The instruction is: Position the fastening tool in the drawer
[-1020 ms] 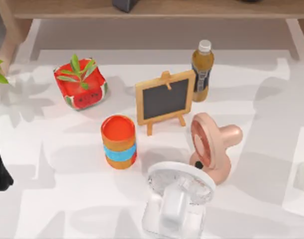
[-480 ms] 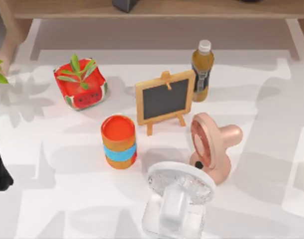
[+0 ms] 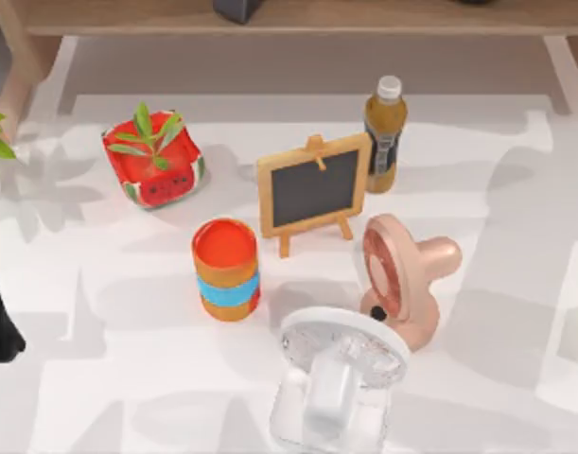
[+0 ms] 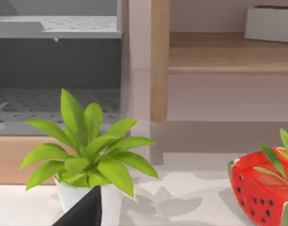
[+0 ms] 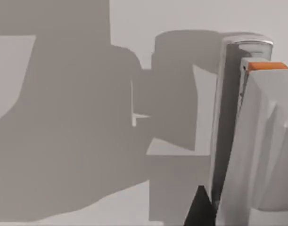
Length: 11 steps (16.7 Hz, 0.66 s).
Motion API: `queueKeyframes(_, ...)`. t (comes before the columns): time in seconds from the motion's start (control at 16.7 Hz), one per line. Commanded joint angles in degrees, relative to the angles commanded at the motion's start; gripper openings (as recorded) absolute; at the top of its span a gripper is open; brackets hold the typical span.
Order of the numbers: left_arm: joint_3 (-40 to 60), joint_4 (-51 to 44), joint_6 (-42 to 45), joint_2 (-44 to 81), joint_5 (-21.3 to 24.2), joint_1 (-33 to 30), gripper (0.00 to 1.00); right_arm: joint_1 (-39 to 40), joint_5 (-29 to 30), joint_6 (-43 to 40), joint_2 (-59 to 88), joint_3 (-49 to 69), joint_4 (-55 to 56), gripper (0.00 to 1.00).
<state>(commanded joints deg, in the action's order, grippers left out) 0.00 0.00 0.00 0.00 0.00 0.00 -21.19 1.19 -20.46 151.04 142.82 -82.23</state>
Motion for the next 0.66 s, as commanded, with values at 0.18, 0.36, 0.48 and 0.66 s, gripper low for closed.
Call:
queueKeyframes(0.18,0.0,0.0,0.0,0.0,0.0,0.0,1.0,0.0,0.0,0.0,0.0,0.0,0.0,0.83)
queueKeyframes(0.36,0.0,0.0,0.0,0.0,0.0,0.0,1.0,0.0,0.0,0.0,0.0,0.0,0.0,1.0)
queueKeyframes(0.48,0.0,0.0,0.0,0.0,0.0,0.0,1.0,0.0,0.0,0.0,0.0,0.0,0.0,1.0)
queueKeyframes(0.66,0.0,0.0,0.0,0.0,0.0,0.0,1.0,0.0,0.0,0.0,0.0,0.0,0.0,1.0)
